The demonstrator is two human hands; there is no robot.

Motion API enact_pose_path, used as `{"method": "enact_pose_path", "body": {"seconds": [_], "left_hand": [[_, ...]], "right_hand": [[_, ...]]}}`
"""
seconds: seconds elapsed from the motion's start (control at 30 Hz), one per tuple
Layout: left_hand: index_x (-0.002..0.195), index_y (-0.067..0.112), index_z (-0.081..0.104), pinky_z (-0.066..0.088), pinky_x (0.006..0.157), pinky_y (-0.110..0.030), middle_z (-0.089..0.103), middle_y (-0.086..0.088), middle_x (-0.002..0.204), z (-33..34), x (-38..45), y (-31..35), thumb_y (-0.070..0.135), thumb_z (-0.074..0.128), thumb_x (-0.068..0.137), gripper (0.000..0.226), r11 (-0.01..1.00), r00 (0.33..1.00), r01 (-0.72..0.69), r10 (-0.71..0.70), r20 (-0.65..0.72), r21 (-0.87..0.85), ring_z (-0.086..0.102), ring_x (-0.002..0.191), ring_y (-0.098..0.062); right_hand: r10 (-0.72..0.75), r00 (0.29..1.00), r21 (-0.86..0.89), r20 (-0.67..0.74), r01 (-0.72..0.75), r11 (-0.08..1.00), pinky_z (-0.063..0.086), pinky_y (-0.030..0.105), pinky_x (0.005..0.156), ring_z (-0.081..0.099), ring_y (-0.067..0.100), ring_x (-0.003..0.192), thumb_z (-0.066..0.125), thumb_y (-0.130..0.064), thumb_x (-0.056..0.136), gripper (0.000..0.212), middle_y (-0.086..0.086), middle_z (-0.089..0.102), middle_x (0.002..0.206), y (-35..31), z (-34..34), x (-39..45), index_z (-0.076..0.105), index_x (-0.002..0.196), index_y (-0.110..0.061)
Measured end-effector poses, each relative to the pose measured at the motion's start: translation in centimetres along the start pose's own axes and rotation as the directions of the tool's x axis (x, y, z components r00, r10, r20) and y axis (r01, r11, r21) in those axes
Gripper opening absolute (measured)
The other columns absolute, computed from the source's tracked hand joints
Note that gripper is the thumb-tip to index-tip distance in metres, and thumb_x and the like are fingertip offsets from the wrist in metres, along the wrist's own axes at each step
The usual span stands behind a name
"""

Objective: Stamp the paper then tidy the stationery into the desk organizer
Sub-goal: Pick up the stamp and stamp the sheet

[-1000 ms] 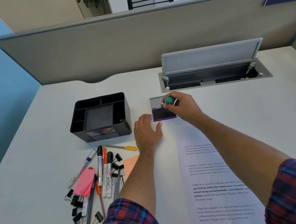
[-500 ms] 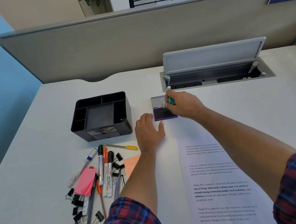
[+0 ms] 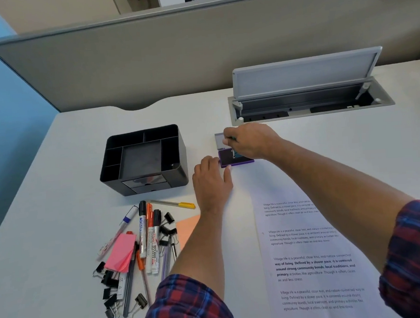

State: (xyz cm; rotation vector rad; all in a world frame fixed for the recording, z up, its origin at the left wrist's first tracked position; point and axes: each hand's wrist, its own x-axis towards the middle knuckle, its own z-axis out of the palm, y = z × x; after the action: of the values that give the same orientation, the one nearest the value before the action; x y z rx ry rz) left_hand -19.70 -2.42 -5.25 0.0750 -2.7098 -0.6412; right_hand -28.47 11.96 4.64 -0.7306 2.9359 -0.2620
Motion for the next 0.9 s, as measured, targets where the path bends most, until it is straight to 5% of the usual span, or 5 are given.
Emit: {"method": "enact_pose_path", "body": {"seconds": [0.27, 0.9], "left_hand": [[0.110, 0.014, 0.062, 0.050, 0.082, -0.035, 0.059, -0.001, 0.115, -0.1, 0.0, 0.0, 0.041, 0.056, 0.096, 0.030, 1.000, 1.000, 0.006, -0.006, -0.001, 0.010, 0.052, 0.098, -0.020], [0.110, 0.011, 0.064, 0.050, 0.082, -0.039, 0.061, -0.004, 0.117, -0.1, -0.1, 0.1, 0.034, 0.058, 0.096, 0.028, 1.000, 1.000, 0.015, -0.015, -0.005, -0.014, 0.054, 0.098, -0.025]], "right_hand": [[-0.001, 1.000, 0.047, -0.014, 0.002, 0.999, 0.050, 0.037, 0.065, 0.063, 0.028, 0.085, 0.033, -0.042, 0.108, 0.027, 0.011, 0.067, 0.103, -0.9, 1.3, 0.4, 0.047, 0.116, -0.020], [0.013, 0.999, 0.111, -0.043, -0.008, 0.994, 0.047, 0.031, 0.066, 0.060, 0.023, 0.085, 0.053, -0.033, 0.102, 0.014, 0.010, 0.066, 0.109, 0.4, 4.4, 0.8, 0.043, 0.110, -0.026]]}}
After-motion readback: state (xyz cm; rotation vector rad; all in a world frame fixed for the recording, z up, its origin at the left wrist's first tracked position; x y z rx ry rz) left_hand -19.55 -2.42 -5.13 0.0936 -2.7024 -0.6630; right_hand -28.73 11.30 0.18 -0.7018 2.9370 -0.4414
